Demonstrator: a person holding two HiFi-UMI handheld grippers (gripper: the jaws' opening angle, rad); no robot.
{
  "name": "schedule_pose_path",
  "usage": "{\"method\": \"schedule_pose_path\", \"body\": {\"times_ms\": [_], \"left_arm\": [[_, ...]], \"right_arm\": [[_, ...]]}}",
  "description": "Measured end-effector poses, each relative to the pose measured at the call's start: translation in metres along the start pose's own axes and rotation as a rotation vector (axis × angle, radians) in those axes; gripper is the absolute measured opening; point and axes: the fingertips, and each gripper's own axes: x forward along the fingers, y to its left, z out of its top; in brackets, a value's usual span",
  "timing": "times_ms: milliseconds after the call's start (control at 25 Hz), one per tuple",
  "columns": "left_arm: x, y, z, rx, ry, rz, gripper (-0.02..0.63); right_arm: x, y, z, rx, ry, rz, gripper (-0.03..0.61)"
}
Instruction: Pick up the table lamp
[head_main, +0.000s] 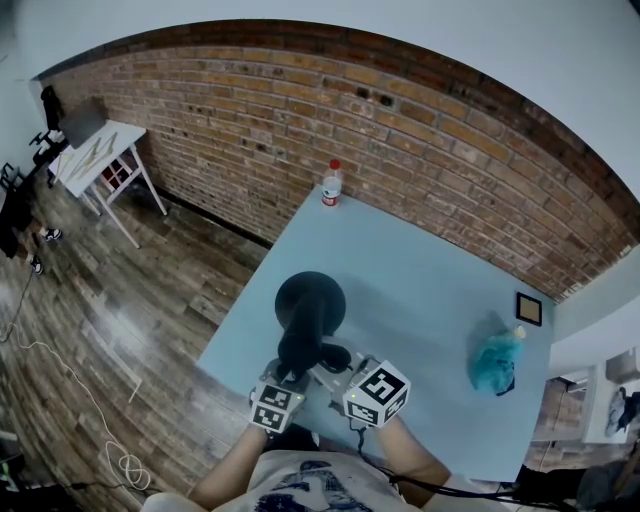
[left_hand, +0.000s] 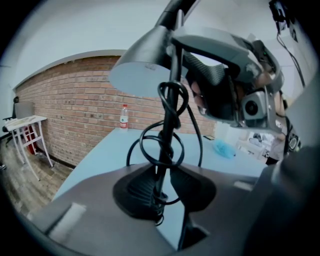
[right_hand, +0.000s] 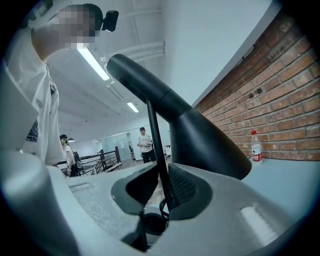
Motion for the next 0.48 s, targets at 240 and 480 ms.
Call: {"method": "schedule_pose_path", "body": {"times_ms": [240, 480], "left_arm": [[0.0009, -0.0008, -0.0003, 0.023, -0.010, -0.009, 0.077], [0.0017, 0.0005, 0.0005, 0.033, -0.026, 0.000, 0.073]], "right_arm": [[-0.0004, -0.0002, 0.0006, 0.003, -0.017, 0.001, 0.054], [-0.0009, -0.0014, 0.0013, 0.017, -0.043, 0.001, 0.051]]}}
